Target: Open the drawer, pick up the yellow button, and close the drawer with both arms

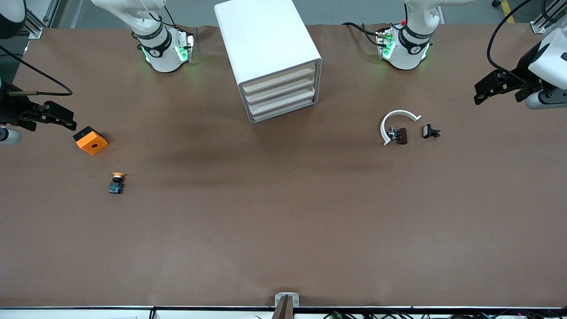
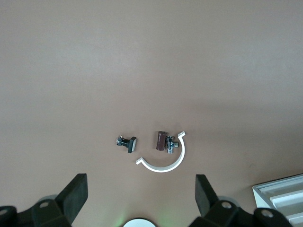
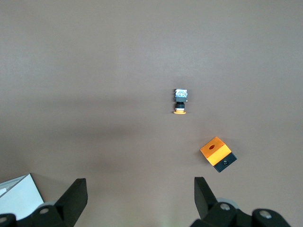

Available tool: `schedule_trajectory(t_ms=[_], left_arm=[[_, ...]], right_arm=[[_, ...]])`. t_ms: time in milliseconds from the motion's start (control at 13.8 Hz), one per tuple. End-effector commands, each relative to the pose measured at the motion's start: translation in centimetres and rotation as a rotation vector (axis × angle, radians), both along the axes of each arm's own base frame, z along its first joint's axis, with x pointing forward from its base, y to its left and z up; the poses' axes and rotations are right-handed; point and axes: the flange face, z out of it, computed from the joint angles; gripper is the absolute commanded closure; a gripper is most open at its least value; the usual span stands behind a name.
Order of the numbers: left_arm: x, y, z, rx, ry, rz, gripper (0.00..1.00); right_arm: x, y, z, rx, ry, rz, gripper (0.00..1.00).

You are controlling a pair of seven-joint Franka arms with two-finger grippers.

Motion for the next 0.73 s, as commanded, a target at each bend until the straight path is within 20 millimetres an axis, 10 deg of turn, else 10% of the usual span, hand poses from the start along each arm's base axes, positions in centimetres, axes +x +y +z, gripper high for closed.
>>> schedule_trajectory(t_ms=[0, 654], left_arm=[[-0.82, 0.06, 0.31, 0.024, -0.008, -0.032, 0.00], [-0.01, 0.20, 1.11, 0.012, -0.027, -0.023, 0.00]], right_arm=[[0.09, -0.47, 0.55, 0.001, -0.001, -0.006, 0.00], [0.00, -1.10, 0.77, -0.001, 0.001, -0.017, 0.00]])
